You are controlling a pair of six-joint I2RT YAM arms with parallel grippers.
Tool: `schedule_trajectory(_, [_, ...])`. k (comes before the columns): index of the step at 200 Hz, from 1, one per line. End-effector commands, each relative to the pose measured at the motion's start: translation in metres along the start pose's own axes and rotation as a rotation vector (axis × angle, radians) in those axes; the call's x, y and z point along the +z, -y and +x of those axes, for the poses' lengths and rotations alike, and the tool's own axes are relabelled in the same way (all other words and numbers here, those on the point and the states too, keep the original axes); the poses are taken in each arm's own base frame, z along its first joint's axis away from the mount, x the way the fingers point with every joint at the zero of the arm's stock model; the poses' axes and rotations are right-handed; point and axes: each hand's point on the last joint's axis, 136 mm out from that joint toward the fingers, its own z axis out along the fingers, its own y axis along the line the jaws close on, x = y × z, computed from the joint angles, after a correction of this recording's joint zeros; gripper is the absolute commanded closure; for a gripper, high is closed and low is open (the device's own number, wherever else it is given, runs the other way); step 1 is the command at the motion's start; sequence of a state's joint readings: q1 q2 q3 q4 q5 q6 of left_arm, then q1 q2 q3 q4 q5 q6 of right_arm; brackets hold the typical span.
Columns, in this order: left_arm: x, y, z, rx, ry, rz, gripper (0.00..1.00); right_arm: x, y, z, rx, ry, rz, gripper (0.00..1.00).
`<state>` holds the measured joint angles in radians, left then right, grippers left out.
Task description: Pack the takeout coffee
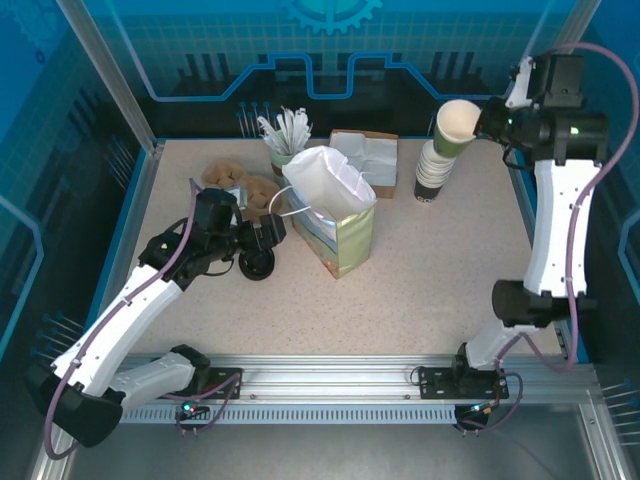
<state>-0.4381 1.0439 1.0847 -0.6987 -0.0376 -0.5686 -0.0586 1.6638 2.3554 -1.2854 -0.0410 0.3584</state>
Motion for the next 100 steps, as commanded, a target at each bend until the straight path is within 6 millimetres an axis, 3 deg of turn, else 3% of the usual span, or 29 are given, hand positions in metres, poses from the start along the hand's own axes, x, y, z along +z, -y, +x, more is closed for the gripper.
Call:
schedule_trajectory(1, [-0.009, 0.005, 0.000, 0.011, -0.015, 0.023, 0.01, -0.018, -0.011, 0.049, -0.010, -0.122, -0.075, 1.00])
schedule_trajectory(31, [-0.002, 0.004, 0.003, -0.001, -0.026, 0.025, 0.01, -0.032, -0.007, 0.104, -0.008, -0.187, -0.096, 1.00])
schedule_trajectory(49, [0.007, 0.006, 0.008, -0.021, -0.046, 0.047, 0.01, -0.034, -0.003, 0.147, -0.003, -0.245, -0.115, 1.00])
schedule_trajectory(100, [0.053, 0.011, 0.020, -0.067, -0.103, 0.072, 0.06, -0.016, -0.011, 0.252, -0.010, -0.313, -0.238, 1.00])
